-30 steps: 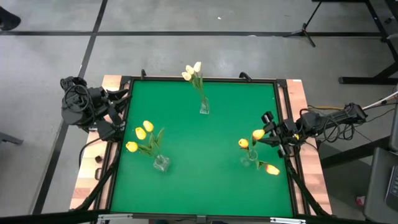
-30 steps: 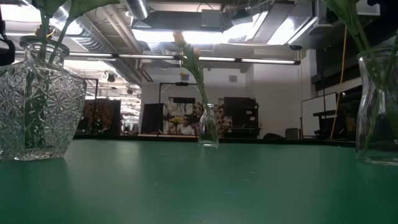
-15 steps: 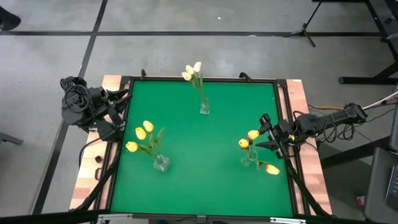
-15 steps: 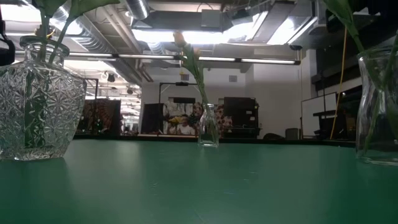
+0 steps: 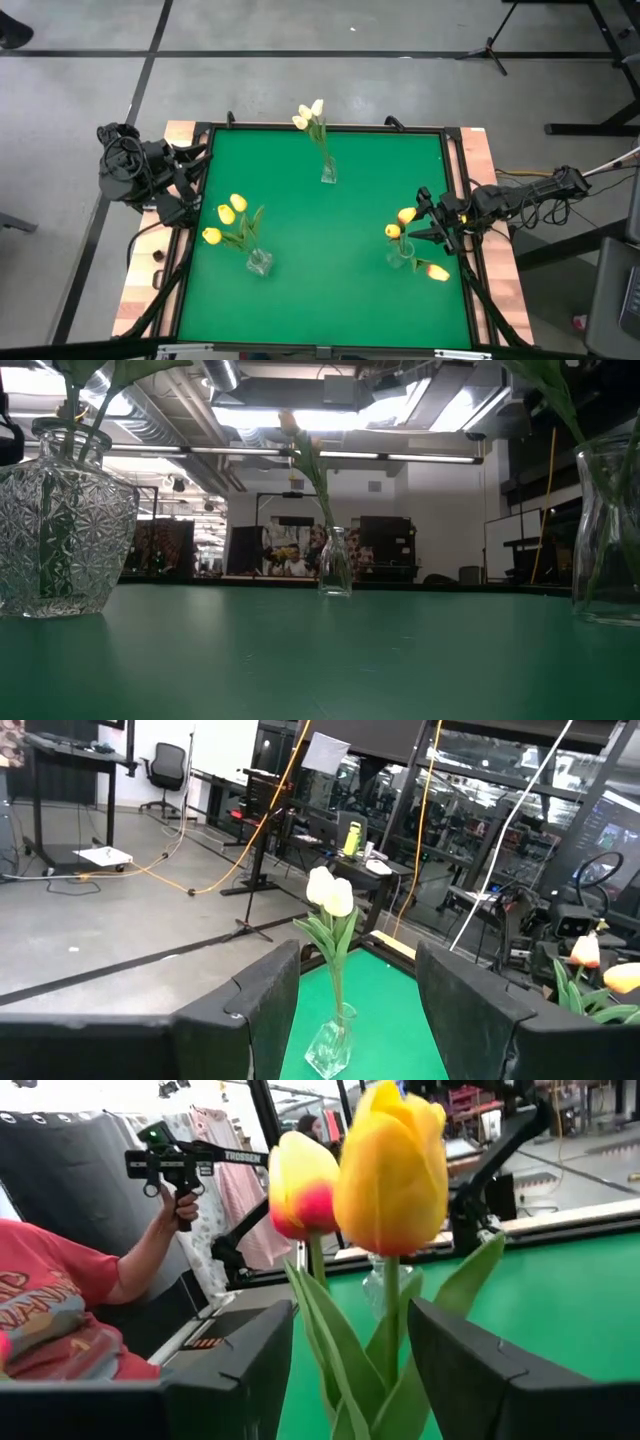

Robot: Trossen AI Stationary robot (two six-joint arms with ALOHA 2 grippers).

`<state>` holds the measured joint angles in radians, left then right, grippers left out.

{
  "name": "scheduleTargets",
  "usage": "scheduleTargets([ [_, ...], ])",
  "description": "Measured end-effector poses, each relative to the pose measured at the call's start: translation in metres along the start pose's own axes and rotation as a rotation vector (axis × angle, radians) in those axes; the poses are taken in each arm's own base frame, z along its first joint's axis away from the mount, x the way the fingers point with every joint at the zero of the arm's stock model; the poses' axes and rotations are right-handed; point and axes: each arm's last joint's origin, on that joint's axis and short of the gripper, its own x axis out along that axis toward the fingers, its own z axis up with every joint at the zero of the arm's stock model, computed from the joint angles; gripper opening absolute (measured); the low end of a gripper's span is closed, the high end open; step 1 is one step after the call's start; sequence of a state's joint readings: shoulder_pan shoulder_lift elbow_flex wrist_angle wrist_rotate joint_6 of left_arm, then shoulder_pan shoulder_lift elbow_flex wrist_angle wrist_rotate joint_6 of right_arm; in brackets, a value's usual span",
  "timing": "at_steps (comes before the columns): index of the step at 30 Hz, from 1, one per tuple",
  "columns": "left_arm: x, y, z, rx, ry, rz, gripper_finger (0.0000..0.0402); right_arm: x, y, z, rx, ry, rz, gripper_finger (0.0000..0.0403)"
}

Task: Sort flowers into vase by color
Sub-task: Put the red-yellow tulip into the bottom right transparent vase, then return to Home Position

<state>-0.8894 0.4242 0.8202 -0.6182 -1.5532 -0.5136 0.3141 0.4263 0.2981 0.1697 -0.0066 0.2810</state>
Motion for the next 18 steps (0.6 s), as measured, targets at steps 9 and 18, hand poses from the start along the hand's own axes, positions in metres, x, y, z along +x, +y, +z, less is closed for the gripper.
scheduleTargets([
  [9, 0.0, -0.001, 0.0, 0.056, 0.011, -0.021, 0.0196, -0.007, 0.0, 0.008, -0.022, -0.062, -0.054, 0.02],
  [18, 0.0, -0.004, 0.0, 0.106, 0.042, -0.091, 0.0196, -0.031, 0.009, 0.036, -0.079, -0.205, -0.02, 0.02],
])
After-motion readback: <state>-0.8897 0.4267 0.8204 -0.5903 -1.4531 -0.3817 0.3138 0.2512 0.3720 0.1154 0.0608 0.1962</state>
